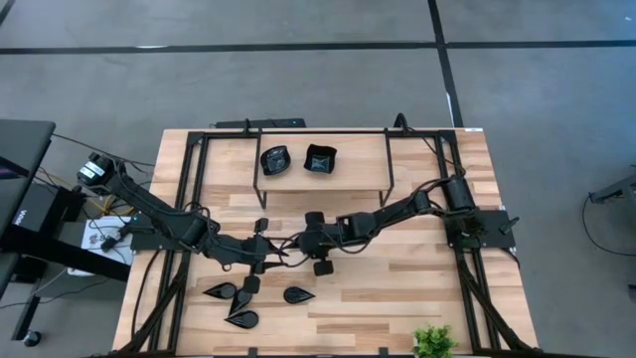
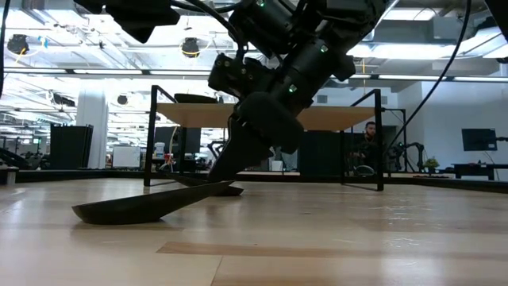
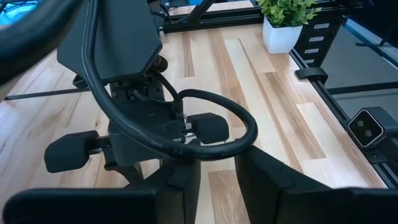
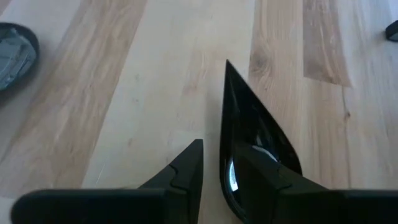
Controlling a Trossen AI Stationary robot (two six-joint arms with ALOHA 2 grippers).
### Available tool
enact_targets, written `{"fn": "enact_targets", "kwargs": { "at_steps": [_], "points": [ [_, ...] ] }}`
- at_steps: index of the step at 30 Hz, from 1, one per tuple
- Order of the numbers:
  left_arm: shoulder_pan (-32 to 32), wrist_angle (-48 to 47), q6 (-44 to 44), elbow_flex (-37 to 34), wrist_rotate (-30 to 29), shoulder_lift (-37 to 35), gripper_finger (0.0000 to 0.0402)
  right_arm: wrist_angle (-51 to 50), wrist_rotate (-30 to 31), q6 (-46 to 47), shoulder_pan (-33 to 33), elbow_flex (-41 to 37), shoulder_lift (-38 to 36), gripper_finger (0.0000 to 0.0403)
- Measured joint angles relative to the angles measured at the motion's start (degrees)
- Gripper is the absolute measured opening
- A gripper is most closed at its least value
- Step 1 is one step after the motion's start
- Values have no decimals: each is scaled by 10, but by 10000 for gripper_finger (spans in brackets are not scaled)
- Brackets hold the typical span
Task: Pick & Place Mini shaped plates
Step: Put the black drop-shaped plate on the shelf
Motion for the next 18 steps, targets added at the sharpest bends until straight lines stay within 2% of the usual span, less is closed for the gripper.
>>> {"fn": "enact_targets", "kwargs": {
  "at_steps": [18],
  "points": [
    [0,0,0,0,0,0,99,2,-3,-5,-13,1,25,71]
  ]
}}
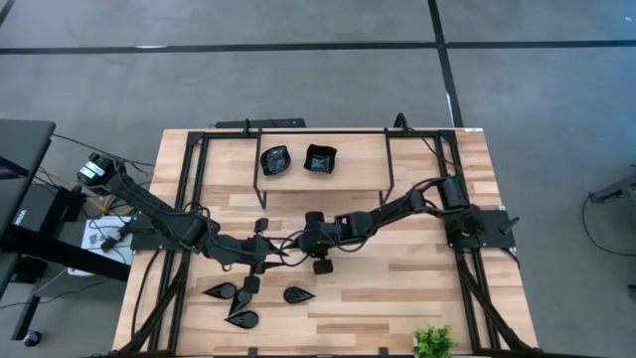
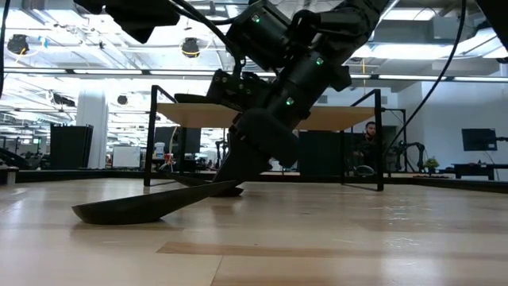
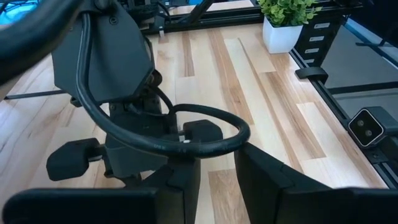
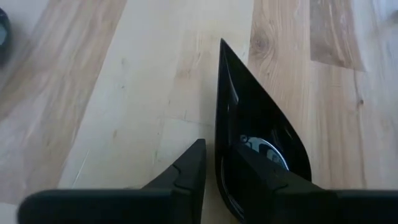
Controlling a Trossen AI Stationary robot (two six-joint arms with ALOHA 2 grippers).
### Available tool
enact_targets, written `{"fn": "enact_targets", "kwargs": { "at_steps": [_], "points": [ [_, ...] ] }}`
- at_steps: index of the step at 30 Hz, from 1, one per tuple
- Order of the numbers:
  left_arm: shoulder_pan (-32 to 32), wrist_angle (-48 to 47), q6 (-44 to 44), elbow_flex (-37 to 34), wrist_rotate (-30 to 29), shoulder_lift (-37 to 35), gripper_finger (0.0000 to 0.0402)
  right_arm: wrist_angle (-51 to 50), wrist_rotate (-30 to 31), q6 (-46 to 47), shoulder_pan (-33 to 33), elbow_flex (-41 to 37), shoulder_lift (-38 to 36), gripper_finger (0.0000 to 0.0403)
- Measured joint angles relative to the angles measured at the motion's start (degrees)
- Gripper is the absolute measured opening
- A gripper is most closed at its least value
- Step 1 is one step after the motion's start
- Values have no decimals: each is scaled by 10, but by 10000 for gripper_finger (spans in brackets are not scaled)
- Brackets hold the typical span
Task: Pick & Place Mini shaped plates
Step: Put the black drop-shaped plate on the shelf
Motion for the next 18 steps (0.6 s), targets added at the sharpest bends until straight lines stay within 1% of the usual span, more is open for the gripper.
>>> {"fn": "enact_targets", "kwargs": {
  "at_steps": [3,6,7,10,12,16,18],
  "points": [
    [0,0,0,0,0,0,99,-1,-1,0,0,0,0,47],
    [0,0,0,0,0,0,99,-2,2,-6,0,0,0,12],
    [0,0,0,0,0,0,99,-3,3,-7,0,0,-2,7],
    [0,0,0,0,0,0,99,-17,4,-6,1,-1,-11,14],
    [0,0,0,0,0,0,99,-53,4,-6,4,-3,-30,17],
    [0,0,0,0,0,0,99,-138,3,-6,18,-3,-94,4],
    [0,0,0,0,0,0,99,-173,4,-6,28,-3,-133,6]
  ]
}}
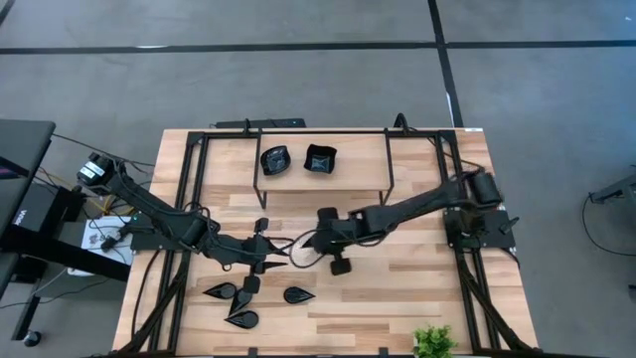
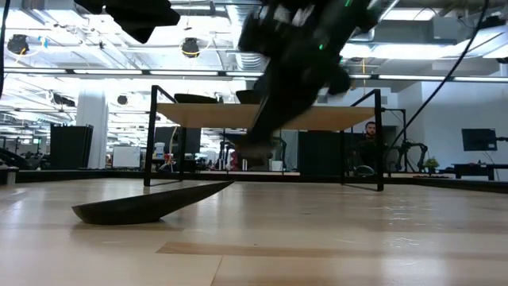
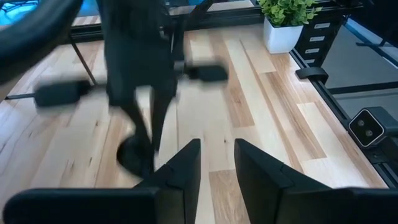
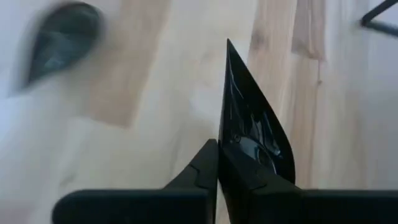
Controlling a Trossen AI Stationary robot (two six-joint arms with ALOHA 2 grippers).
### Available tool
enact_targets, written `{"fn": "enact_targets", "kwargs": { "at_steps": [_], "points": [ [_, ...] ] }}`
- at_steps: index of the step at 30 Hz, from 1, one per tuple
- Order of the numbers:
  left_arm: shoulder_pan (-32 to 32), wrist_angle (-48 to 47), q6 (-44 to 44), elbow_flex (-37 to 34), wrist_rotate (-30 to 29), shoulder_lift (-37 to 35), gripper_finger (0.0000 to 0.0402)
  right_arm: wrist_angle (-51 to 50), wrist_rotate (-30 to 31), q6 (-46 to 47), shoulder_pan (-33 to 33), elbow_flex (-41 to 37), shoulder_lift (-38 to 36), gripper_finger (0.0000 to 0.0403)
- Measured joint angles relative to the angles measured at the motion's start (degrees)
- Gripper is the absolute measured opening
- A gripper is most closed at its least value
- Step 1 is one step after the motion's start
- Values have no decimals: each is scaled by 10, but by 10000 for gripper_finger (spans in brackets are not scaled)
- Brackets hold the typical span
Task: Pick & Place Mini shaped plates
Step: Put the black drop-shaped plate on the shelf
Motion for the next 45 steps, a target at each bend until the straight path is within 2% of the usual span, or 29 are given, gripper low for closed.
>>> {"fn": "enact_targets", "kwargs": {
  "at_steps": [4,8,11,13,17,23,25,30,38,45],
  "points": [
    [0,-1,0,0,0,0,99,-83,42,-16,25,0,-92,7],
    [0,-2,0,0,0,0,99,-177,159,-90,39,1,-183,3],
    [0,-2,5,0,0,0,99,-213,203,-138,16,1,-233,5],
    [0,-1,6,0,0,0,99,-230,208,-167,-13,2,-257,4],
    [0,-1,6,0,0,0,99,-243,189,-189,-88,2,-278,2],
    [0,0,4,0,0,0,99,-242,55,-192,-196,2,-252,3],
    [0,0,4,0,0,0,99,-241,37,-222,-213,2,-242,2],
    [0,0,4,0,0,0,99,-241,29,-313,-222,2,-216,3],
    [0,0,4,0,0,0,99,-248,32,-315,-230,2,-201,10],
    [0,0,4,0,0,0,99,-253,34,-282,-243,2,-202,41]
  ]
}}
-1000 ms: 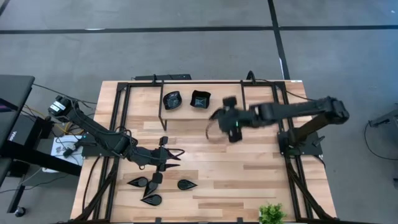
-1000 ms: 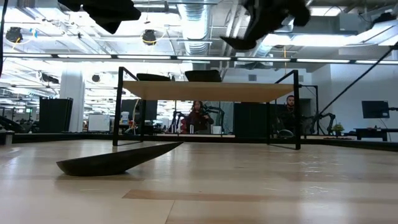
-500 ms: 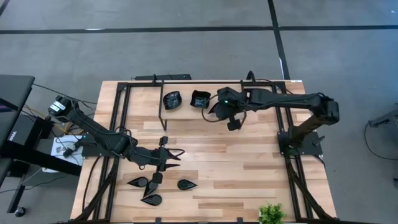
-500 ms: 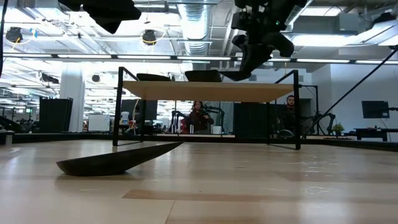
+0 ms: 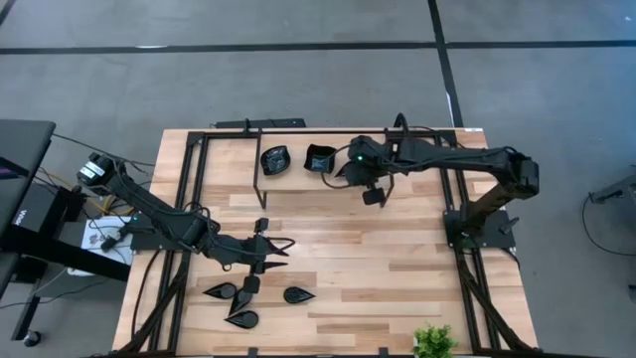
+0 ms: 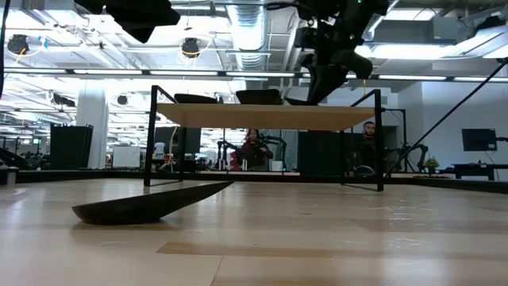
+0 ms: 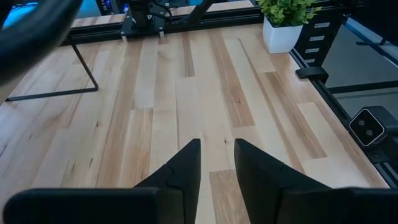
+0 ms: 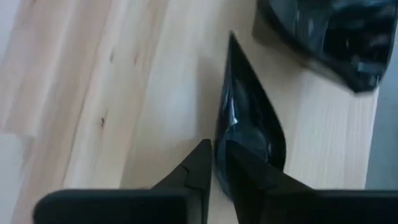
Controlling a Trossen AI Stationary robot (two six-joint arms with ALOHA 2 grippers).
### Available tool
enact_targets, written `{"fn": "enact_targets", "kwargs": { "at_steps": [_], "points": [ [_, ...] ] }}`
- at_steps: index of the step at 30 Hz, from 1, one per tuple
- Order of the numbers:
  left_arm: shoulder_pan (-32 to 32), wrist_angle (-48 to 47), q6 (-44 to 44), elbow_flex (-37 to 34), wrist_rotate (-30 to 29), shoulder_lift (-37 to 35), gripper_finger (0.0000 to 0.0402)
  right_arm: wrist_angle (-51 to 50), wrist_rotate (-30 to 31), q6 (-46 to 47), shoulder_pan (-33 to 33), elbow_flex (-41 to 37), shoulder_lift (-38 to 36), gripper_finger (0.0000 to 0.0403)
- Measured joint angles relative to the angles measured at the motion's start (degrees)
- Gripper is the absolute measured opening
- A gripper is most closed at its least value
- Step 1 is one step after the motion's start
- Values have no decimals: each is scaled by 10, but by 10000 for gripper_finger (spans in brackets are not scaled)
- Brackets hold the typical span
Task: Pick & Place Mini shaped plates
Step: Put the black drop-shaped plate on the shelf, then stack the black drop-shaped plate on top of the black drop-shaped plate on the shelf
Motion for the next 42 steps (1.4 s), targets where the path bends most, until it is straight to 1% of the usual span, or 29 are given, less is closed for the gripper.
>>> {"fn": "enact_targets", "kwargs": {
  "at_steps": [6,15,19,23,27,31,33,36,38,40,42],
  "points": [
    [0,0,0,0,0,0,99,-42,53,3,-1,0,0,64],
    [0,0,0,0,0,0,99,-48,101,4,11,0,-10,67],
    [0,0,0,0,0,0,99,-51,116,5,19,0,-27,68],
    [0,1,0,-6,0,0,99,-51,116,40,38,0,-59,68],
    [0,1,-6,-12,0,0,99,-48,105,118,86,0,-97,68],
    [0,19,-38,-12,0,0,99,-20,51,261,150,0,-122,68],
    [0,35,-53,-12,0,0,99,-9,31,310,187,0,-125,68],
    [0,50,-84,-12,3,0,99,-2,26,332,253,-2,-118,67],
    [0,51,-111,-12,6,3,99,23,26,334,297,-17,-112,66],
    [-4,54,-134,-12,14,17,99,58,26,346,341,-50,-111,66],
    [-5,57,-146,-12,39,42,99,130,26,352,376,-97,-112,66]
  ]
}}
